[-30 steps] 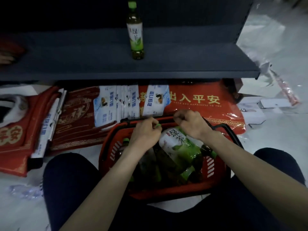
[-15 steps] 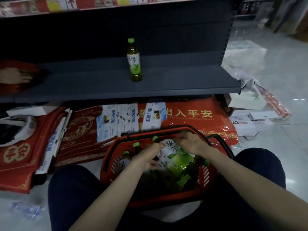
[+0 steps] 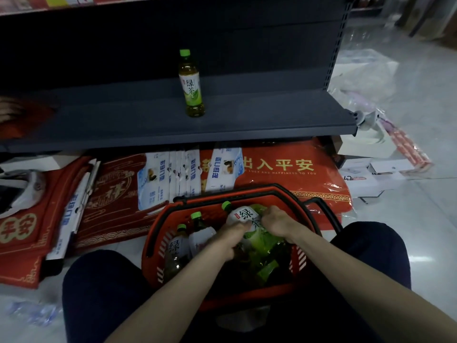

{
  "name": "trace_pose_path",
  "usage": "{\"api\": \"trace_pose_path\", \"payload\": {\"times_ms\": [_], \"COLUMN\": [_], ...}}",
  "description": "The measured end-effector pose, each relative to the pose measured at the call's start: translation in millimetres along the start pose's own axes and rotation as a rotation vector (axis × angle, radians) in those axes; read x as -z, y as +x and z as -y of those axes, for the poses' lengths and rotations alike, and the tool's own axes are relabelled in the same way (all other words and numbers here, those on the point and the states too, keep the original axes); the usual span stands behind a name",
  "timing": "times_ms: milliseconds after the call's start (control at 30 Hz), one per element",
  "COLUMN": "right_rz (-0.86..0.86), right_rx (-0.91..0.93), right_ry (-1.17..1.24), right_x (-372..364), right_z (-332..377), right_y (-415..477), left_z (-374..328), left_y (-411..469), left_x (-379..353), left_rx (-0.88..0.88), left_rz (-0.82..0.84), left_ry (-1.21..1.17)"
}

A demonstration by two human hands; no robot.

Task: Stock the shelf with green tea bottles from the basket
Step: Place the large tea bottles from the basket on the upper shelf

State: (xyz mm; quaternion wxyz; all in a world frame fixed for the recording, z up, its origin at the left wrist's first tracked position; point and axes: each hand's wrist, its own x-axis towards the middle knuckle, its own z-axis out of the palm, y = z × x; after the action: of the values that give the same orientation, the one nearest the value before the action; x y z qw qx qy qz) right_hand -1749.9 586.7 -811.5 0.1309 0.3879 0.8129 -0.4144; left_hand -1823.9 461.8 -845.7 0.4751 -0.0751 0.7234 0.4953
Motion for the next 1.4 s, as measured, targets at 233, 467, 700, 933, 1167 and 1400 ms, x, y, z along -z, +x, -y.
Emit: {"api": "trace_pose_path", "payload": {"times_ms": [233, 467, 700, 933, 1167, 1400], "right_rz": [-0.01, -0.067, -0.107, -0.234, -0.297, -0.386], "right_rx": [0.105, 0.29, 0.583, 0.891, 1.067, 1.234], "right_ry": [0.012, 0.249, 0.725, 0.639, 0.647, 0.706], "right_x": [-6, 23, 47, 82, 123, 151], "right_z": [-2, 26, 79, 133, 197, 273], "right_y": [-2, -16, -53, -89, -118, -130], "left_z": [1, -43, -107, -163, -212, -276], "left_y": [-5, -44, -114, -176, -219, -253], "left_x": [7, 35, 63, 95, 122, 157], "left_rx": [-0.097, -0.276, -0.608, -0.922, -1.195, -1.429], "left_rz": [-0.144, -0.074, -0.035, -0.049, -0.117, -0.126], "left_ry": [0.031, -0.078, -0.21, -0.147, -0.113, -0.031]}}
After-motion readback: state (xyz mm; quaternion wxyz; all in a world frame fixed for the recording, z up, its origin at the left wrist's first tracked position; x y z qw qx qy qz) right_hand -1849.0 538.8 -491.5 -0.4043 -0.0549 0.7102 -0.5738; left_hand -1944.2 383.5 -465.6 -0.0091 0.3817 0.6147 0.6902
